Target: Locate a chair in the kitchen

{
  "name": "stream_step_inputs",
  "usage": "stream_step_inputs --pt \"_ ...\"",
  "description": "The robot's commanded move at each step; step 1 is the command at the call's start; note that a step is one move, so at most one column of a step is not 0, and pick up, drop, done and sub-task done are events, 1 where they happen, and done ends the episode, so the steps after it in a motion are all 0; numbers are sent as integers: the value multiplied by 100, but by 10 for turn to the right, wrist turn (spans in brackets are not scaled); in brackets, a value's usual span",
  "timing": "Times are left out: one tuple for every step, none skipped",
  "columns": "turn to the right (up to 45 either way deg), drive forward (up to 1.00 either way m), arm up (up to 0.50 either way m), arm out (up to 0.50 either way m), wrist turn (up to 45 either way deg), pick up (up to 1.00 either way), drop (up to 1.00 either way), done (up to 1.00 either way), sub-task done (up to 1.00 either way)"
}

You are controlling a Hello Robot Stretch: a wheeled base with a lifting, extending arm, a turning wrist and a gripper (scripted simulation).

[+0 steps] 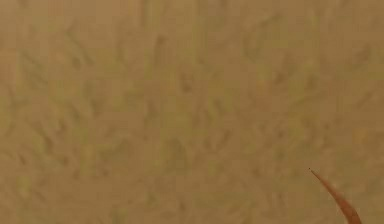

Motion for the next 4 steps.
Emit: stream_step_inputs --pt "-450 0 0 0 0 0 0 0 0" --pt "-450 0 0 0 0 0 0 0 0" --pt "-30 0 0 0 0 0 0 0 0" --pt "0 20 0 0 0 0 0 0 0"
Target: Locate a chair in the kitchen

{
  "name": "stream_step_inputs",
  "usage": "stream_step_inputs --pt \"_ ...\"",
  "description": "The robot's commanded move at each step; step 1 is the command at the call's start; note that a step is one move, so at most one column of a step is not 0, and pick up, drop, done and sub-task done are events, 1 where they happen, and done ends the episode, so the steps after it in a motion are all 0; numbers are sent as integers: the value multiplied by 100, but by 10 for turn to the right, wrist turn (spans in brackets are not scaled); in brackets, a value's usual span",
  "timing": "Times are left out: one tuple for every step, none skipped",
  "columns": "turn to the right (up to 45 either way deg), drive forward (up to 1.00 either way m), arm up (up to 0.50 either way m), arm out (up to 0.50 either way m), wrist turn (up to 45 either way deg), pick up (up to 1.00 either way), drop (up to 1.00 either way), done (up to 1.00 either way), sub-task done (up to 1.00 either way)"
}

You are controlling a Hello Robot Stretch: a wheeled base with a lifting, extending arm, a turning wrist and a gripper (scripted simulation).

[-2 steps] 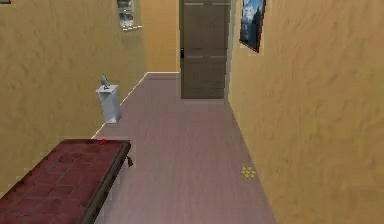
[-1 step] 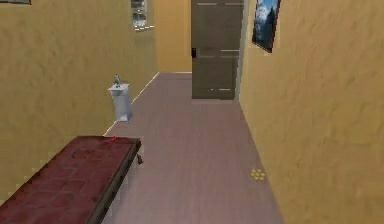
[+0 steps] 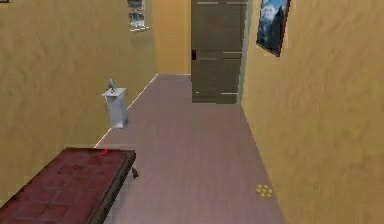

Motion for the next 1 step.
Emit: stream_step_inputs --pt "0 100 0 0 0 0 0 0 0"
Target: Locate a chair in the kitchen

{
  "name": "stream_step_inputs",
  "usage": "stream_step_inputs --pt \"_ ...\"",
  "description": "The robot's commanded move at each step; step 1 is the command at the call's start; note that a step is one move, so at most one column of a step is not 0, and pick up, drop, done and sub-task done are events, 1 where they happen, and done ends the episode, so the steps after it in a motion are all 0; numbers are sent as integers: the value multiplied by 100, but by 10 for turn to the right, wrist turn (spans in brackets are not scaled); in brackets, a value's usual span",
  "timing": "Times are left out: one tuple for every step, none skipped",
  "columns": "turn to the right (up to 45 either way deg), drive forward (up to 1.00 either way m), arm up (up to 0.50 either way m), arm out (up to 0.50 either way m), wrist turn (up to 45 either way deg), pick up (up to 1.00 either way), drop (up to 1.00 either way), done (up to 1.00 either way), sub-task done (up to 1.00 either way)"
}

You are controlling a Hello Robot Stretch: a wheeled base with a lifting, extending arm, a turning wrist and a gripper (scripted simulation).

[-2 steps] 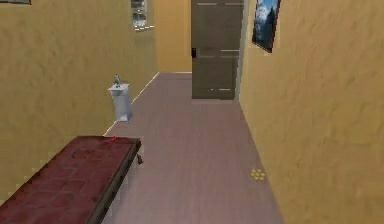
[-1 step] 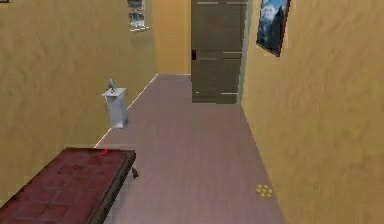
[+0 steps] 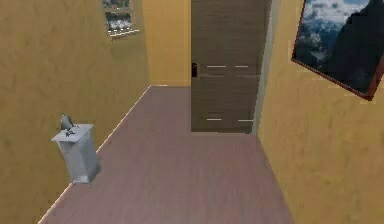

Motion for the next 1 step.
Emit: stream_step_inputs --pt "0 60 0 0 0 0 0 0 0"
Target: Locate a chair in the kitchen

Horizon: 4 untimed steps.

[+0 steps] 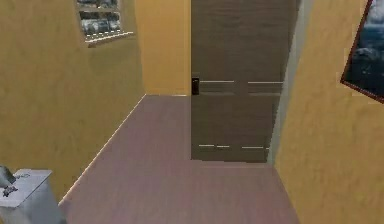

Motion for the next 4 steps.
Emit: stream_step_inputs --pt "-120 0 0 0 0 0 0 0 0" --pt "0 100 0 0 0 0 0 0 0" --pt "-60 0 0 0 0 0 0 0 0" --pt "0 55 0 0 0 0 0 0 0"
